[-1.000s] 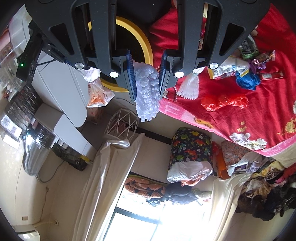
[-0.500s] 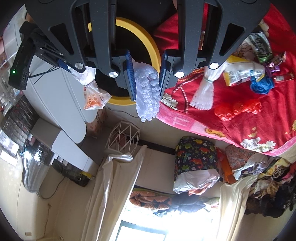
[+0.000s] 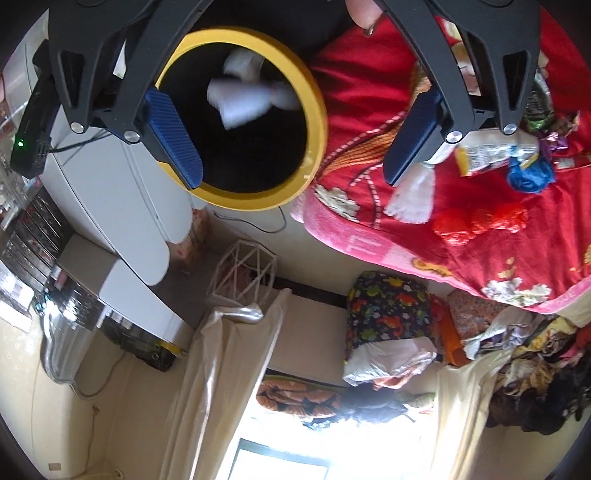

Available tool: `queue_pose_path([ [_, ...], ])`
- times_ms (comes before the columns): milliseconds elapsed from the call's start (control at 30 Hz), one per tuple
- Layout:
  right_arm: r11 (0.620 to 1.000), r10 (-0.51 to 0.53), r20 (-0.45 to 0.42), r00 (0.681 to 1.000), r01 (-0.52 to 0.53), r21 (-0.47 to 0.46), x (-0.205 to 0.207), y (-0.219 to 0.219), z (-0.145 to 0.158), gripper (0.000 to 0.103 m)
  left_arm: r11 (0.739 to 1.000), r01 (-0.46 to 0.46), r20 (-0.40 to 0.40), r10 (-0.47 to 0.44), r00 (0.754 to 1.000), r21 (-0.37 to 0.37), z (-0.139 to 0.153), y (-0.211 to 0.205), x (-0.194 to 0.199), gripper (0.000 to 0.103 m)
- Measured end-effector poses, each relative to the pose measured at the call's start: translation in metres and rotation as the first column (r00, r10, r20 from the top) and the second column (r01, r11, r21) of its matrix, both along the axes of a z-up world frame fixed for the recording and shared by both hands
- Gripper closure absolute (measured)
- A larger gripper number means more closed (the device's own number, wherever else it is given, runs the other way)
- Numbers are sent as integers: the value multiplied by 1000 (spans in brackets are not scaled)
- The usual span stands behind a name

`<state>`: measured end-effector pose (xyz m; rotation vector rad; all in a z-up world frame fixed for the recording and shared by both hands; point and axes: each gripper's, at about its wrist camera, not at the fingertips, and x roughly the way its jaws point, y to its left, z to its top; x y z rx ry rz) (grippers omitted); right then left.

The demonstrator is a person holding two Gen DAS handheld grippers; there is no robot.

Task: Collect trash
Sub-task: 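Carry the white bag over the yellow bin and open the right tool, then move the right tool back to the bed and grasp the snack wrapper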

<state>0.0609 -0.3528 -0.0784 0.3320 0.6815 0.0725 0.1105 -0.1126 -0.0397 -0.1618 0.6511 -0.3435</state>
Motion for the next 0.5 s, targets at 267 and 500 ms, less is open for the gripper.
queue_pose_path([
  [267,995,92,65,994,-90,-31,-3,33,18,17,995,-97,39,97,994,-3,11,34,-9,11],
  [500,985,169,84,982,-166,-46,1,68,30,15,988,-153,70,154,985,-23,19,62,-17,11],
])
